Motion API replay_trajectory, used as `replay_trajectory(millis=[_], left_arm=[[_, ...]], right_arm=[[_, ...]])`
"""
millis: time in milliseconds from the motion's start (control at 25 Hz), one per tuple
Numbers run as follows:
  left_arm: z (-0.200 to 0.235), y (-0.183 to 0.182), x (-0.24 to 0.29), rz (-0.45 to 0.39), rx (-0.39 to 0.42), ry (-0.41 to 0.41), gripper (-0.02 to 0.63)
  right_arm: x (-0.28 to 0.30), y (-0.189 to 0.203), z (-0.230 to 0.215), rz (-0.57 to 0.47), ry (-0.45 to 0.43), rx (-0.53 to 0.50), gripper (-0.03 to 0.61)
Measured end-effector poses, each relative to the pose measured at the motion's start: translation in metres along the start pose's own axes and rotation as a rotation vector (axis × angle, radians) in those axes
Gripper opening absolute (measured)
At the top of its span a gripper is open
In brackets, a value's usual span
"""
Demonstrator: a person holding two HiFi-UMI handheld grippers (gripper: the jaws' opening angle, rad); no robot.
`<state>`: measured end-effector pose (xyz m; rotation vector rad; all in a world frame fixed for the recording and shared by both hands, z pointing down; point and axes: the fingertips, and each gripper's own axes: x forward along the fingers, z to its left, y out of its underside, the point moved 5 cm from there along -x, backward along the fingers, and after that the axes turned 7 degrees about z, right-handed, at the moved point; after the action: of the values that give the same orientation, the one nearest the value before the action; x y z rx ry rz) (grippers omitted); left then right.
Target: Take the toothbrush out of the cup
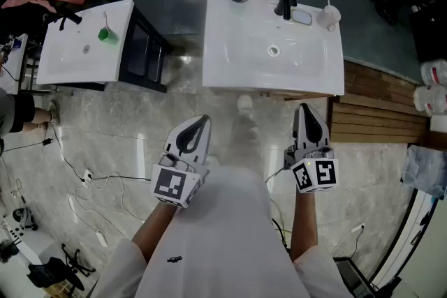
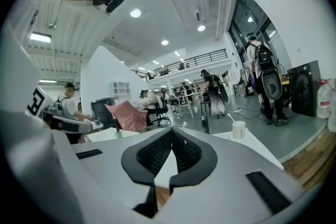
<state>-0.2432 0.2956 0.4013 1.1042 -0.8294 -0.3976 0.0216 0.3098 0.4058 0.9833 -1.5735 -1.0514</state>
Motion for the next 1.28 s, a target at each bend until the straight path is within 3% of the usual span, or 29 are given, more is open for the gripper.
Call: replay_trajectory(millis=[200,360,680,1040,1280], left_arm=[[-0.023,0.027,-0.056,0.013,-0.037,0.018,0.003],[-0.041,0.031,-0.077,0.011,-0.025,0.022,0.003],[-0.072,0.015,-0.081,-0.036,-0.024,0.005,0.003],[-0.097,0.022,-0.074,-0.022,-0.030,-0.013,0.003],[-0.115,0.024,-0.061,-0.031,-0.020,-0.028,0.003]], right_arm=[[-0.065,0.024,0.061,0.062,-0.016,0.031,0.000],[-0.097,0.028,0.073,0.077,-0.022,0.072,0.000],[-0.131,-0.004,0.060,-0.038,-0.037,0.065,0.000],[-0.158,0.010,0.029,-0.026,0.005,0.062,0.000],[-0.162,0.008,0.017,-0.059,-0.030,0.023,0.000]])
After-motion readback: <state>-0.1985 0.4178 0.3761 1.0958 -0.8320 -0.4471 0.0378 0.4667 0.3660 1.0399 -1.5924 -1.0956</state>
